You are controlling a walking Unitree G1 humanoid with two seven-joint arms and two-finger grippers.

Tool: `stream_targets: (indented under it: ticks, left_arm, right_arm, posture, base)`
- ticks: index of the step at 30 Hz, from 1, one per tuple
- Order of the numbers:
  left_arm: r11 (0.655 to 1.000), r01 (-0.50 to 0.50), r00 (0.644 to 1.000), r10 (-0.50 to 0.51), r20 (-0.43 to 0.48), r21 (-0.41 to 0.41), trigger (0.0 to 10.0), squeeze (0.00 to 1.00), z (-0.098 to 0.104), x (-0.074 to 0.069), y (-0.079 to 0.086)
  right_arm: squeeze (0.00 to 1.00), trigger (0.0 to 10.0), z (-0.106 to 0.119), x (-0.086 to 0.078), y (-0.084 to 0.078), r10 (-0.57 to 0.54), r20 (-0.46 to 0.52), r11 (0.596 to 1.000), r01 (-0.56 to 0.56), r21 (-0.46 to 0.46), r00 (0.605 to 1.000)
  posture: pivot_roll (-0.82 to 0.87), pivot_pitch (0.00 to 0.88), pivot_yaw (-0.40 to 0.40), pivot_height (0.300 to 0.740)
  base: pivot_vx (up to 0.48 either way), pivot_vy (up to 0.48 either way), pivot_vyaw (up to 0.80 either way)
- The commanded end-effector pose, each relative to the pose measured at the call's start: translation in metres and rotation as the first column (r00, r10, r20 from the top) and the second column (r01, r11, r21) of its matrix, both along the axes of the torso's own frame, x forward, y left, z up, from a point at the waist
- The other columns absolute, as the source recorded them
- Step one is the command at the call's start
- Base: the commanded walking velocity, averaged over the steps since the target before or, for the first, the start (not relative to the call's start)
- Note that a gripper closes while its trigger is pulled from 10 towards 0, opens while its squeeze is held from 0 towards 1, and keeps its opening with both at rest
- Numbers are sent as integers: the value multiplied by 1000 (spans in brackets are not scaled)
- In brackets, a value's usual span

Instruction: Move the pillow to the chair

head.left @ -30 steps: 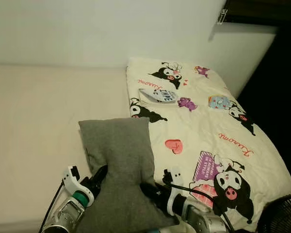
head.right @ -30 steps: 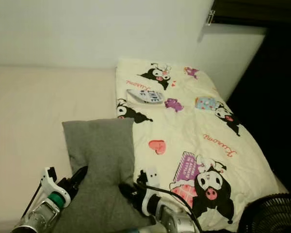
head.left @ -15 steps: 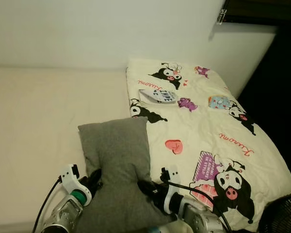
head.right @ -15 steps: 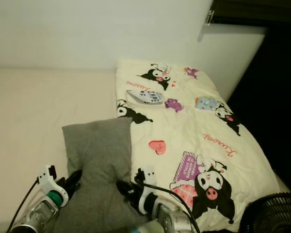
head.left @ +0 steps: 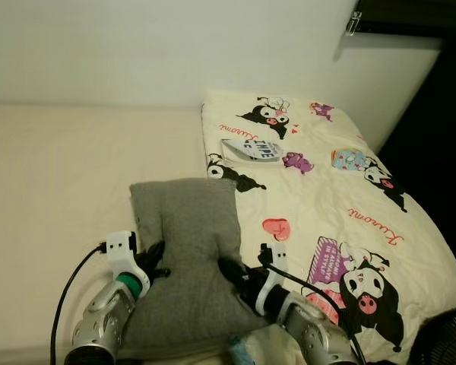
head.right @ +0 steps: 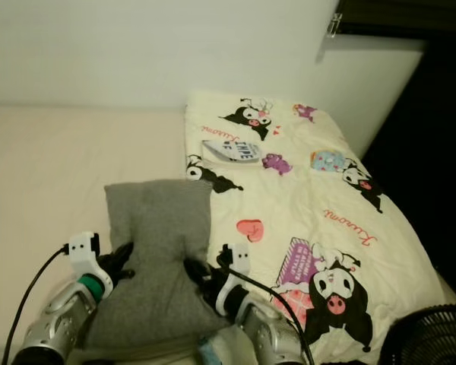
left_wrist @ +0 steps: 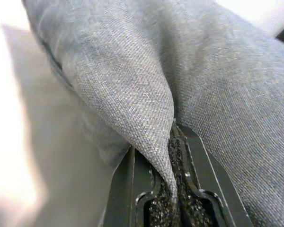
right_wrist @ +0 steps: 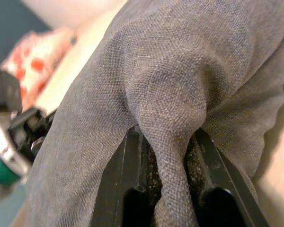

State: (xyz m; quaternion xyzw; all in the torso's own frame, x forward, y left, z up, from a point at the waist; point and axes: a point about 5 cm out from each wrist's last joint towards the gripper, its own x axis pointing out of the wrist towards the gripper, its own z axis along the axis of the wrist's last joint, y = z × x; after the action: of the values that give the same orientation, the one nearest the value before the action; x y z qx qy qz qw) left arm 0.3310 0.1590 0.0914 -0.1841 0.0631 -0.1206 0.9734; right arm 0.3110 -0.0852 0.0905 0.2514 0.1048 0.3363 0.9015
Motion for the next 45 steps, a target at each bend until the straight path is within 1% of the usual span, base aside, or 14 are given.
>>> stream_targets:
  ticks: [1,2,4,7,17,18,23,26,27,29,30,33,36,45]
  left_arm:
    - [997,80,996,-80,50,13,0,0,11,1,-22]
    - [997,72,993,-75,90,31,0,0,20,2,-23]
    - [997,72,993,-75,90,31,0,0,20,2,-23]
    - [996,60,988,-70,137,71,0,0,31,3,-25]
    - [994,58,987,-71,144,93,0,0,38,-1,-33]
    - [994,57,987,-70,144,94,0,0,39,-2,-34]
    - [992,54,987,-70,145,111,0,0,41,-4,-34]
    - [991,37,984,-58,170,126,0,0,44,-6,-33]
    - [990,20,986,-43,161,140,4980,0,44,-6,-32]
    - [990,20,986,-43,161,140,4980,0,44,-6,-32]
    - [985,-7,991,-16,133,170,10000,0,41,-7,-27]
    - [983,-17,993,-5,120,183,10000,0,39,-8,-25]
    - [977,-33,992,7,127,208,10000,0,38,-13,-19]
    - [967,-97,985,60,159,234,10000,0,42,-15,-11]
  right_arm:
    - [0,0,16,2,11,19,53,998,-22,59,998]
    - [0,0,20,1,10,11,70,998,-16,69,997]
    - [0,0,20,1,10,11,70,998,-16,69,997]
    - [0,0,18,4,6,-63,46,998,62,27,997]
    - [0,0,25,2,0,-129,78,990,125,59,989]
    - [0,10000,26,1,1,-134,80,990,129,65,988]
    - [0,10000,28,-1,4,-106,93,993,100,68,990]
    - [0,10000,25,3,0,-181,64,983,180,16,981]
    - [0,10000,24,5,-1,-199,62,980,199,8,978]
    - [0,10000,24,5,-1,-199,62,980,199,8,978]
    - [0,10000,24,6,-2,-215,70,976,216,-6,974]
    - [0,10000,24,6,-3,-220,75,975,222,-15,973]
    - [0,10000,21,6,-4,-235,98,967,243,-74,967]
    - [0,10000,20,10,-9,-268,87,958,275,-82,959]
  posture:
    - [-19,3,-9,590]
    - [-21,0,-4,590]
    - [-21,0,-4,590]
    - [-25,0,3,590]
    - [-25,0,4,590]
    - [-25,0,4,590]
    - [-27,0,7,590]
    - [-27,0,7,590]
    - [-27,0,7,590]
    - [-27,0,7,590]
    - [-20,0,5,590]
    - [-20,0,5,590]
    - [-16,1,3,590]
    - [-10,4,-11,620]
  base:
    - [0,0,0]
    - [0,0,0]
    - [0,0,0]
    - [0,0,0]
    - [0,0,0]
    - [0,0,0]
    - [0,0,0]
    - [0,0,0]
    - [0,0,0]
    - [0,0,0]
    - [0,0,0]
    - [0,0,0]
    - [0,0,0]
    - [0,0,0]
